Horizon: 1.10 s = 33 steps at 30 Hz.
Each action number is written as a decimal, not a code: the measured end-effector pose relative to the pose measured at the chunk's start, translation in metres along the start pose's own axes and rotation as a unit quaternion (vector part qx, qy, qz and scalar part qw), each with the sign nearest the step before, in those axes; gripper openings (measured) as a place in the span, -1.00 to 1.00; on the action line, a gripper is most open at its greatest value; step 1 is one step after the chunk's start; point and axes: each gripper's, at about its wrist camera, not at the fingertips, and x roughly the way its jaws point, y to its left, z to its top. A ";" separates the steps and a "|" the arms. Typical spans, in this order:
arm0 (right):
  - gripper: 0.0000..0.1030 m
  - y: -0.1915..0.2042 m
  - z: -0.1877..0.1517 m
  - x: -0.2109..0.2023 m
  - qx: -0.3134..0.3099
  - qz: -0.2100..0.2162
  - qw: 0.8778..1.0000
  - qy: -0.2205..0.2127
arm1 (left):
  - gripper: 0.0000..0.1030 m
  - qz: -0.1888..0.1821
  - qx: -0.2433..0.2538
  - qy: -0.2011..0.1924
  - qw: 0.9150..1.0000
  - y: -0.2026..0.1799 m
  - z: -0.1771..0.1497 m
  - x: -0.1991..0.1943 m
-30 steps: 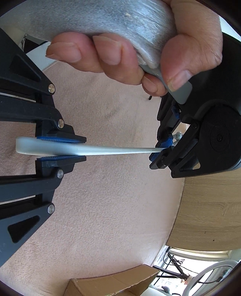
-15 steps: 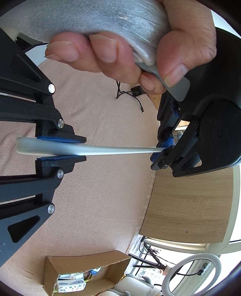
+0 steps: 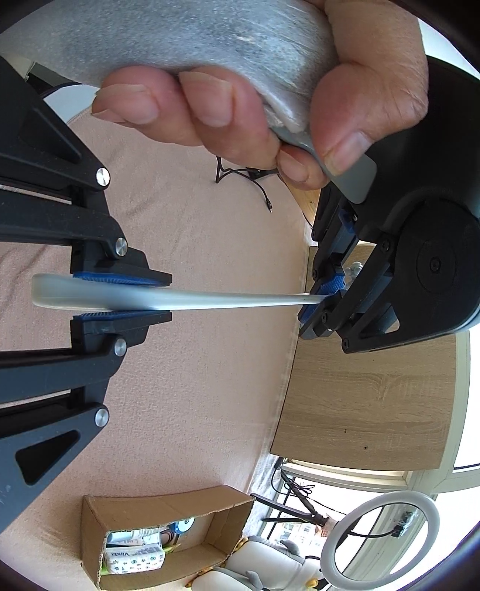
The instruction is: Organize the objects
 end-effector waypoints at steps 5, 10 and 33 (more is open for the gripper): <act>-0.79 -0.022 -0.001 -0.004 0.021 -0.021 1.000 -0.005 | -0.86 -0.015 0.029 0.008 0.999 -0.033 0.006 0.013; -0.79 -0.057 -0.004 -0.009 0.050 -0.051 0.997 -0.010 | -0.86 -0.036 0.067 0.019 0.997 -0.082 0.009 0.033; -0.79 -0.181 -0.033 -0.043 0.143 -0.173 0.974 -0.015 | -0.86 -0.115 0.190 0.061 0.973 -0.270 0.004 0.110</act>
